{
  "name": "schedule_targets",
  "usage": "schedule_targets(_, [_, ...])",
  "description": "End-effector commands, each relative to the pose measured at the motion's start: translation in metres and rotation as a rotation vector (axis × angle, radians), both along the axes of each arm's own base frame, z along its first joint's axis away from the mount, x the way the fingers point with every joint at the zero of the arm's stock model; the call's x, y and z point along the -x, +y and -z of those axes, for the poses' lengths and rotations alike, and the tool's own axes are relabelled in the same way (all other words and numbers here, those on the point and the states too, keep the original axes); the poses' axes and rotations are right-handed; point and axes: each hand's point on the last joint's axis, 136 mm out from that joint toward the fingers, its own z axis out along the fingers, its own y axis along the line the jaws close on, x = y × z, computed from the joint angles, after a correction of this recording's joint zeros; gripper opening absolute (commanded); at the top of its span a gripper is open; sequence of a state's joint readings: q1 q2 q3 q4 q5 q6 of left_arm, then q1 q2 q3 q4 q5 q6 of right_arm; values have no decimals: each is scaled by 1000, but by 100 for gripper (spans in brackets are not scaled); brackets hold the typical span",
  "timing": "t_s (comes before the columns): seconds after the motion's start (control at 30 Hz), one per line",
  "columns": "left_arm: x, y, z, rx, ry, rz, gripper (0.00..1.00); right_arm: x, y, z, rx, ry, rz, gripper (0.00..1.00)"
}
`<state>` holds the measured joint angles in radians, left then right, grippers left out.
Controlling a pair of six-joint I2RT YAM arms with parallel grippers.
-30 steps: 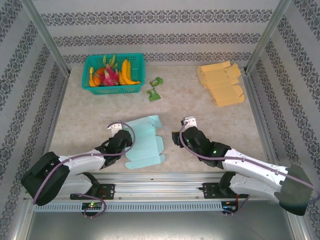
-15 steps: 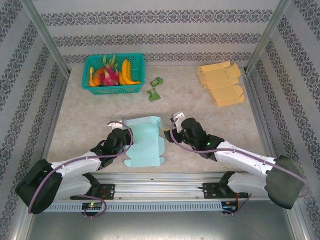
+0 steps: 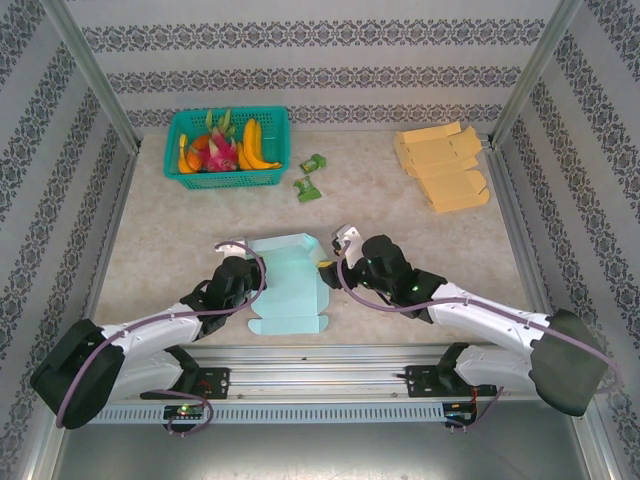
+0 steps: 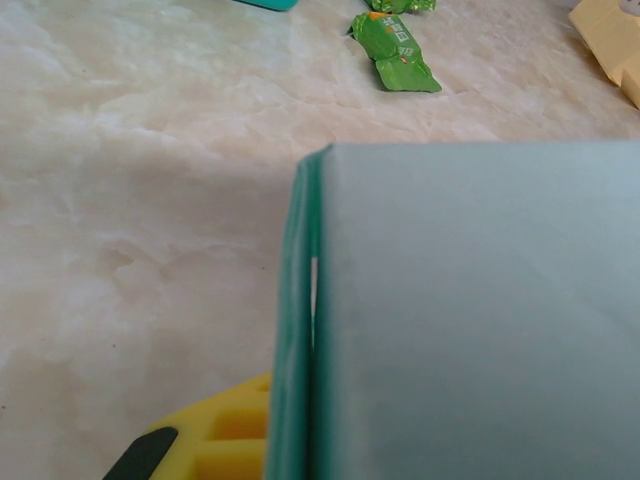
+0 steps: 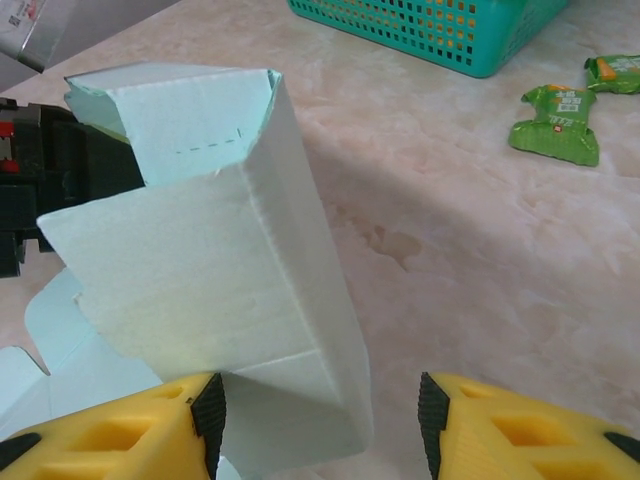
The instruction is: Fold the paper box
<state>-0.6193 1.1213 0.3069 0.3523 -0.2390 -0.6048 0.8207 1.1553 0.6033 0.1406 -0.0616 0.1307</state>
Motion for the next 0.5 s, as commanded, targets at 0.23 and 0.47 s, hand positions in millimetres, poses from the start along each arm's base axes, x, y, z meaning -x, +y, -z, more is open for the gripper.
schedule_targets(0.23, [-1, -1, -10, 28, -38, 18, 0, 3, 27, -6, -23, -13, -60, 52])
schedule_targets(0.47, [-1, 3, -12, 13, -23, -16, 0, -2, 41, -3, -10, -22, -24, 46])
